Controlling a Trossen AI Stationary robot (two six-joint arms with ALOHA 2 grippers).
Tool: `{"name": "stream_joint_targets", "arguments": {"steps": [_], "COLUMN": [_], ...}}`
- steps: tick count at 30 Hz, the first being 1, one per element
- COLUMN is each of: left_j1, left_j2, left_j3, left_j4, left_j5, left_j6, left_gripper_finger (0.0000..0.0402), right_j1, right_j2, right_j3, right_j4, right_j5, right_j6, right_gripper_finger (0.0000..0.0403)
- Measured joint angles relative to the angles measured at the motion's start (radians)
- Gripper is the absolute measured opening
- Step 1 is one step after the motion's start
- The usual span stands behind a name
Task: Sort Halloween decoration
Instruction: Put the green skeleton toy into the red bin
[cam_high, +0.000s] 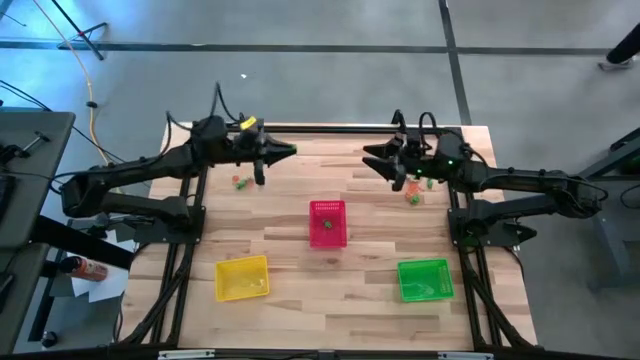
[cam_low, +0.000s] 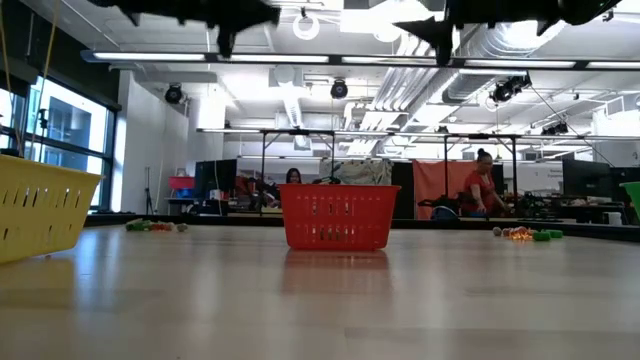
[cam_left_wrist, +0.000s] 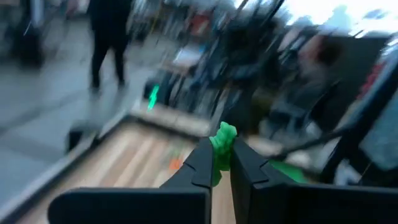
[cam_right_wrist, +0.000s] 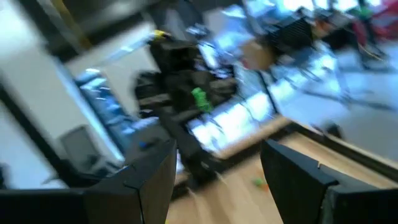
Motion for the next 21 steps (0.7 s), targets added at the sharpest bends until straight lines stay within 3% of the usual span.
{"name": "stream_joint_targets", "arguments": {"steps": [8, 21], "left_j1": [-0.085, -0.109], "left_j2": [0.047, 0.062], "left_j3": [0.0, 0.0], "left_j4": [0.119, 0.117], "left_j5": [0.023, 0.015], "left_j6": [-0.008, -0.03], "left_gripper_finger": [0.0004, 0.0003], "right_j1": [0.063, 0.07], "right_j2": [0.0, 0.0], "right_j3": [0.001, 0.001], "right_j4": [0.032, 0.032], "right_j5": [-0.047, -0.043], "right_j6": [-0.151, -0.151], "right_gripper_finger": [0.0226, 0.0226]}}
